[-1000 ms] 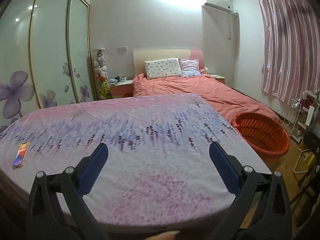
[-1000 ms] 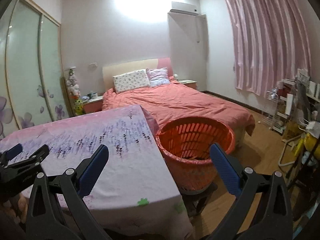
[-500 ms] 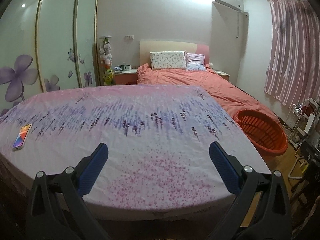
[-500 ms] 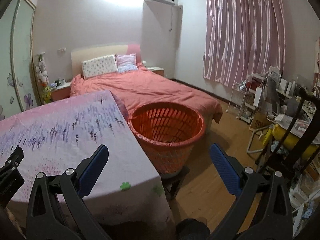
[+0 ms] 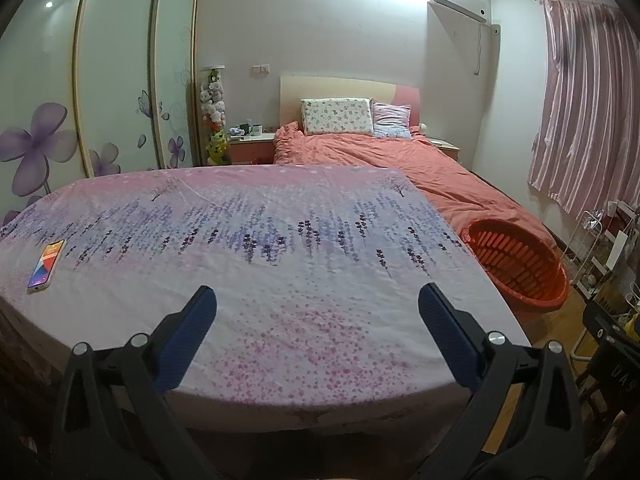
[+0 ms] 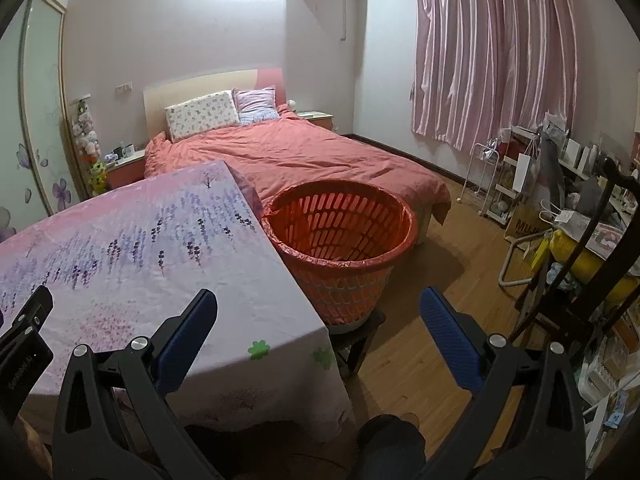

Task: Collect trash

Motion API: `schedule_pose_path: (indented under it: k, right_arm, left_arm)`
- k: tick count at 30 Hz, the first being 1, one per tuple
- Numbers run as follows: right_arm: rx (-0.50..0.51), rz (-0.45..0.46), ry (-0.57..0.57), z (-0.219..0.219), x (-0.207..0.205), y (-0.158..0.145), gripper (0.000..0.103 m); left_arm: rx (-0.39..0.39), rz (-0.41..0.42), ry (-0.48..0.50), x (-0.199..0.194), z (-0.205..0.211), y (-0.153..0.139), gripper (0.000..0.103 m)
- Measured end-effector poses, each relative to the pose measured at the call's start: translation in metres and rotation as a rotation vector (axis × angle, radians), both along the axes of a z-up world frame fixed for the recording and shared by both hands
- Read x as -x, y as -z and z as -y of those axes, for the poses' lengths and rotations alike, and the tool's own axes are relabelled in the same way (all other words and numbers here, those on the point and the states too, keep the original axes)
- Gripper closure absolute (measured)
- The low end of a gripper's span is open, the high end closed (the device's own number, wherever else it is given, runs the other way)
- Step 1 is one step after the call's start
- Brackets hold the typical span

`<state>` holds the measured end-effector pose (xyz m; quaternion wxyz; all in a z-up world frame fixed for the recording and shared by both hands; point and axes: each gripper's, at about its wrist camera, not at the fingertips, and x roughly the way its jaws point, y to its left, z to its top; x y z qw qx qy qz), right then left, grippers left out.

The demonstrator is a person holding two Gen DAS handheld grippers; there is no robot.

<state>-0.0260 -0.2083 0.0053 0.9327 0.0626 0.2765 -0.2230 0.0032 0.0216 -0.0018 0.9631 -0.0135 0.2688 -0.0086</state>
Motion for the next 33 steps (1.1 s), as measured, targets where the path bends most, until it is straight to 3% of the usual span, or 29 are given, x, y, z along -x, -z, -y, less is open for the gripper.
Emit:
schedule_pose_path:
  k: [33]
  right_arm:
    - [-0.018, 0.005, -0.013, -0.001, -0.002, -0.001, 0.003]
  left_arm:
    - [-0.050, 0.033, -0.019, 0.005, 0.011, -0.014, 0.004]
